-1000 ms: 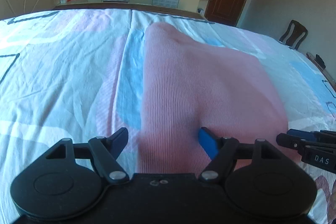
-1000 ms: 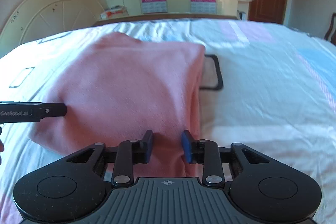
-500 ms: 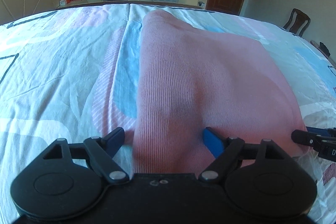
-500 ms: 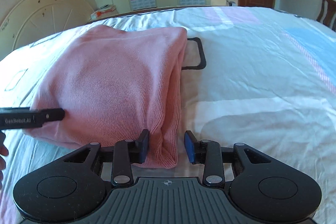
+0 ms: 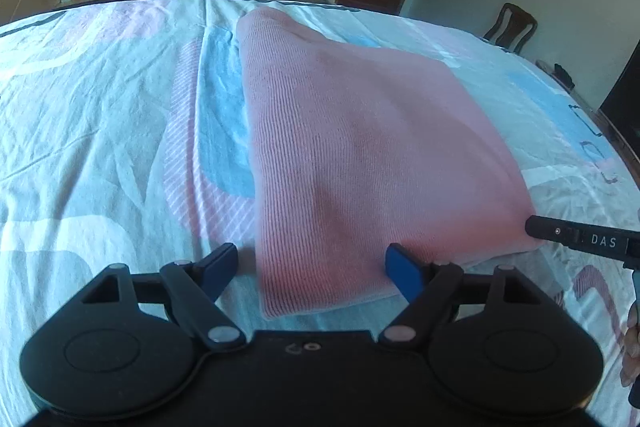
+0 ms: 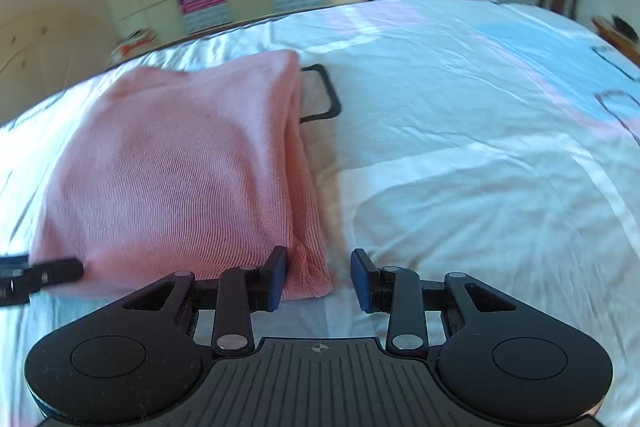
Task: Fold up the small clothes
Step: 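Open the right tool and release the sweatshirt edge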
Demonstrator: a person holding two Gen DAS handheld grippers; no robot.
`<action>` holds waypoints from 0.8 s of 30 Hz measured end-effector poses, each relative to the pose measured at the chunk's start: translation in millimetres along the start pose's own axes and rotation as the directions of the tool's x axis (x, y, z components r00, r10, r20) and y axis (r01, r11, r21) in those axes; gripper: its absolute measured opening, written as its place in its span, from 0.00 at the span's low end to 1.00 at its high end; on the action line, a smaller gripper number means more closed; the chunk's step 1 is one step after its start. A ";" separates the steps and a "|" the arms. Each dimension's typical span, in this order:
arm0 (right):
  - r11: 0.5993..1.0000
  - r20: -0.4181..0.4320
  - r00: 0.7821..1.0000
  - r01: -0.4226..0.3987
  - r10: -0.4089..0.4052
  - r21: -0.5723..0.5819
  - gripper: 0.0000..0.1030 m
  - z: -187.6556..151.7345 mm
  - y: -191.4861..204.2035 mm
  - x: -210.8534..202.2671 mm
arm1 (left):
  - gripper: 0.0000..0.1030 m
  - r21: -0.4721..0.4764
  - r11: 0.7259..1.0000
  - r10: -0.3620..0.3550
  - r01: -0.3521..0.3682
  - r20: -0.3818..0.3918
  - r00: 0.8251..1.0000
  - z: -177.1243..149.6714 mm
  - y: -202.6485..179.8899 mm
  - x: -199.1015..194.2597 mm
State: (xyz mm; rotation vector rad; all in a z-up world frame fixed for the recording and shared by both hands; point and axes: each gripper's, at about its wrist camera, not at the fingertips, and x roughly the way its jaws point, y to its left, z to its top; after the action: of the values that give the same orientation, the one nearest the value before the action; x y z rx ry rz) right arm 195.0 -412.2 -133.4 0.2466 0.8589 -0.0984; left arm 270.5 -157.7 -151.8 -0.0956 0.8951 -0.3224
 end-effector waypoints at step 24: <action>0.996 0.001 1.000 -0.007 0.007 -0.084 0.33 -1.8 2.7 5.2 | 0.80 -0.010 1.000 0.020 -0.020 -0.005 1.000 10.8 -1.1 9.2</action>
State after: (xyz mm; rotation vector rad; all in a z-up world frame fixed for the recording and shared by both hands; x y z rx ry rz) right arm 197.6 -409.1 -138.1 0.1709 0.8590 -0.0562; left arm 284.0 -162.2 -151.8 -0.0947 0.9020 -0.2993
